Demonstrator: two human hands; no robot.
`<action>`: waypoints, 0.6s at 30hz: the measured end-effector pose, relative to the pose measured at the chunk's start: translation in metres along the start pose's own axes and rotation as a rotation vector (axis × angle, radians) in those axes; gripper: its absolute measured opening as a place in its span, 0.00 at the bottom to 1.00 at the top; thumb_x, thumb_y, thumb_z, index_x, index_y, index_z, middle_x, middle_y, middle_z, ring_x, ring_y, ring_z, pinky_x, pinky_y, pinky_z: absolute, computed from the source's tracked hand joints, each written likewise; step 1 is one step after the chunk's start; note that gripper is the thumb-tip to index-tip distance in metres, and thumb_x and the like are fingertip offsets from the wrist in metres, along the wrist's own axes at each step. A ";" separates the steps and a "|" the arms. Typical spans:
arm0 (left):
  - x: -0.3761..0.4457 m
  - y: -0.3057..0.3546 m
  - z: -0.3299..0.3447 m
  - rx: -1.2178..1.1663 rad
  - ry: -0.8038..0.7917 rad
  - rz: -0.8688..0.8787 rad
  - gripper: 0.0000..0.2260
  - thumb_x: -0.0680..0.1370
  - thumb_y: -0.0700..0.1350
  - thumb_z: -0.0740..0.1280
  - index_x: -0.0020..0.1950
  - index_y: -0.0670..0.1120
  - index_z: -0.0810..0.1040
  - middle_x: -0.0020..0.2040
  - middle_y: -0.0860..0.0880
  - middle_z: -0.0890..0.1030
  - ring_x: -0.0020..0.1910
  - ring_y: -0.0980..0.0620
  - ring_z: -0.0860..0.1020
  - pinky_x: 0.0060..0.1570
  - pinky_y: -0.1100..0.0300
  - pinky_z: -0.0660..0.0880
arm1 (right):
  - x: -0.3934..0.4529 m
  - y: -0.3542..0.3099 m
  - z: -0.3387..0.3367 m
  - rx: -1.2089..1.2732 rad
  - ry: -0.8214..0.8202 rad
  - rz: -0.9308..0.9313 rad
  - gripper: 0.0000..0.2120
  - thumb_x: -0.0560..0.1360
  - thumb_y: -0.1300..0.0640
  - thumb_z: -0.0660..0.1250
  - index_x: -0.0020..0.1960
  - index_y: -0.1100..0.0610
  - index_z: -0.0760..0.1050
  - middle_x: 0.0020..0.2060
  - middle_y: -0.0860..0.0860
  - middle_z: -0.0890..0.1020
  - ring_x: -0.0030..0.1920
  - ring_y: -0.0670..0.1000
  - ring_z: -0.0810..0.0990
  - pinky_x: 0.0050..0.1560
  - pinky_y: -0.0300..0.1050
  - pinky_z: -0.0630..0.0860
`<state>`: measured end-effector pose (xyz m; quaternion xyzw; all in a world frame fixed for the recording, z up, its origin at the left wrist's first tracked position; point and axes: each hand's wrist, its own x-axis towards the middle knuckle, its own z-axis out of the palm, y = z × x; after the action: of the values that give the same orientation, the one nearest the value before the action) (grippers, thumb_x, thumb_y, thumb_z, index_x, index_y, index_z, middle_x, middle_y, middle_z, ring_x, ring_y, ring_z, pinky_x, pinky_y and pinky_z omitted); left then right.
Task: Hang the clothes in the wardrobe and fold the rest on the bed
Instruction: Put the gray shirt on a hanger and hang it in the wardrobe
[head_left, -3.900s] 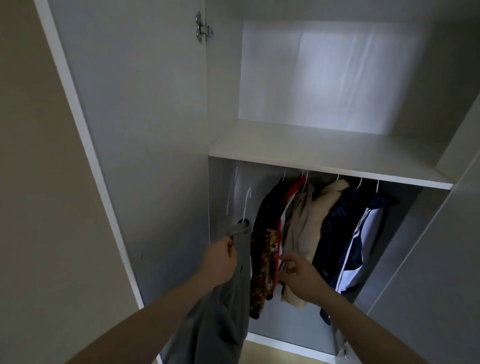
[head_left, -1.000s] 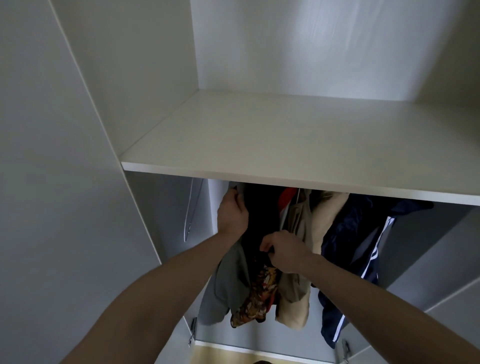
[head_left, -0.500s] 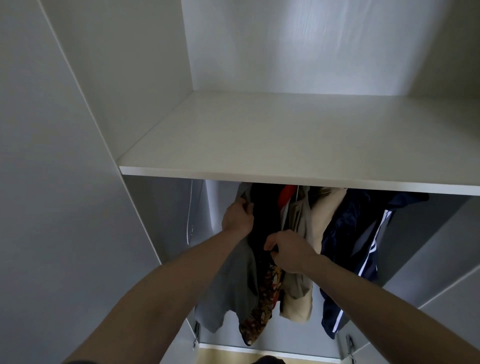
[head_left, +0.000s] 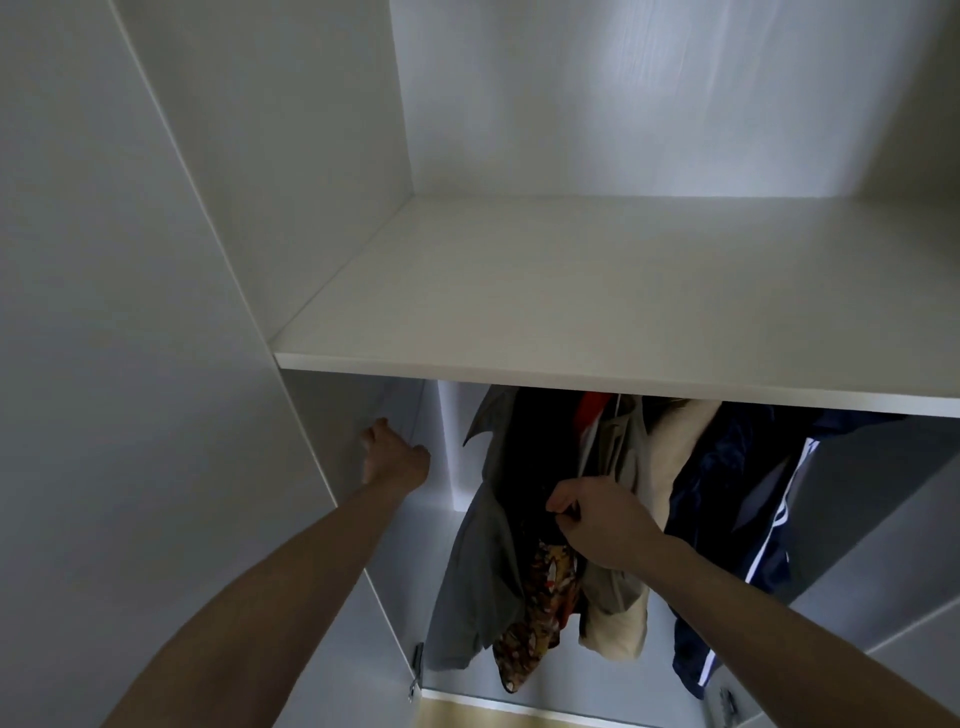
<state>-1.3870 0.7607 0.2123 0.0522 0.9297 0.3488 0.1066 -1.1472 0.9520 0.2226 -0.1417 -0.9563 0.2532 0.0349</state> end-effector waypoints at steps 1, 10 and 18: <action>0.004 -0.001 -0.003 0.028 -0.043 -0.034 0.29 0.81 0.43 0.64 0.80 0.41 0.58 0.76 0.39 0.65 0.69 0.34 0.74 0.65 0.45 0.74 | -0.001 -0.001 0.000 0.011 0.008 -0.001 0.13 0.80 0.60 0.66 0.62 0.54 0.83 0.59 0.48 0.84 0.59 0.45 0.80 0.57 0.27 0.69; 0.006 0.004 -0.002 -0.017 0.032 0.012 0.14 0.83 0.41 0.62 0.66 0.45 0.81 0.61 0.41 0.83 0.59 0.38 0.81 0.57 0.52 0.79 | -0.016 0.000 -0.003 0.062 0.028 0.008 0.11 0.80 0.57 0.67 0.60 0.49 0.84 0.57 0.44 0.84 0.58 0.43 0.81 0.57 0.28 0.71; -0.025 0.006 0.000 -0.309 -0.018 0.010 0.12 0.81 0.35 0.62 0.63 0.38 0.80 0.58 0.35 0.83 0.57 0.33 0.81 0.58 0.40 0.80 | -0.034 -0.001 -0.003 0.105 0.009 0.008 0.11 0.79 0.59 0.68 0.57 0.49 0.85 0.55 0.43 0.85 0.55 0.41 0.82 0.60 0.33 0.76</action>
<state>-1.3622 0.7610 0.2206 0.0430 0.8636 0.4878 0.1198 -1.1143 0.9428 0.2263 -0.1446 -0.9410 0.3024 0.0456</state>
